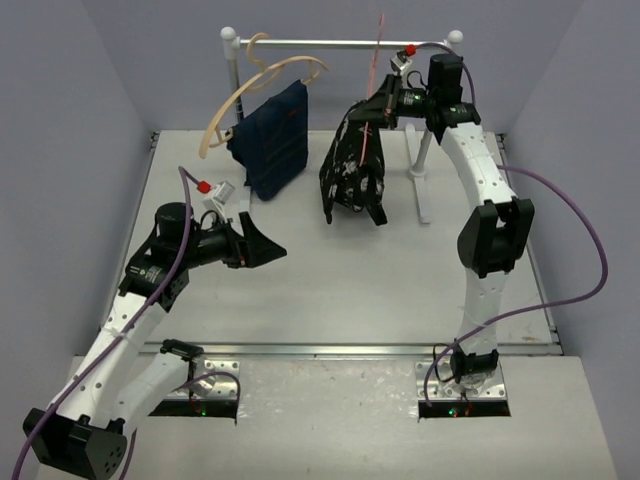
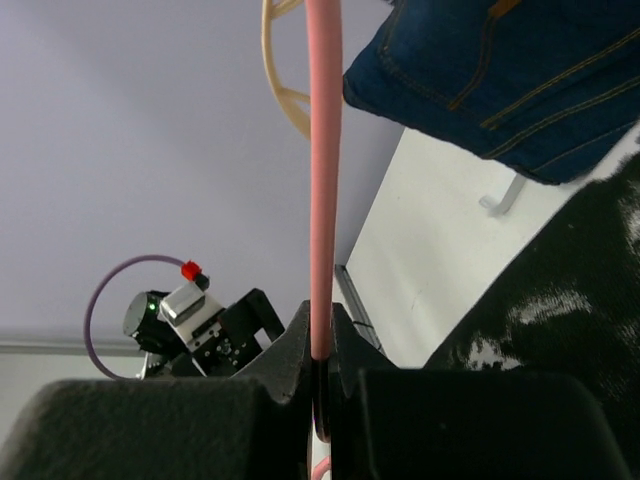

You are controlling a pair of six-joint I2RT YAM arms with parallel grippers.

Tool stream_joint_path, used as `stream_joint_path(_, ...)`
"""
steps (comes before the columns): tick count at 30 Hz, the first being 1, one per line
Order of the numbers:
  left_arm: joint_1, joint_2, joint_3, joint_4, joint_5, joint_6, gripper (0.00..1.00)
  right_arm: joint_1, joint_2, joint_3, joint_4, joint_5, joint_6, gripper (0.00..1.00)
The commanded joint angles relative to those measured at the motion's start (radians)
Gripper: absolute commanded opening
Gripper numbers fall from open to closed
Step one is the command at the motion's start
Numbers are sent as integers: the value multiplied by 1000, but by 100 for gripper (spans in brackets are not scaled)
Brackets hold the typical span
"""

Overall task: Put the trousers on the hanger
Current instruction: Place the hanger at the clothesline.

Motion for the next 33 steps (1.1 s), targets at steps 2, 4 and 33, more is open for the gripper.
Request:
stream_joint_path(2, -6, -32, -55, -19, -12, 58, 87, -20, -22, 24, 55, -85, 6, 0)
stream_joint_path(4, -6, -45, -73, -21, -29, 56, 87, -18, -49, -59, 47, -80, -43, 0)
stream_joint_path(33, -6, -74, 220, -368, -993, 112, 100, -25, -754, -645, -482, 773, -535, 99)
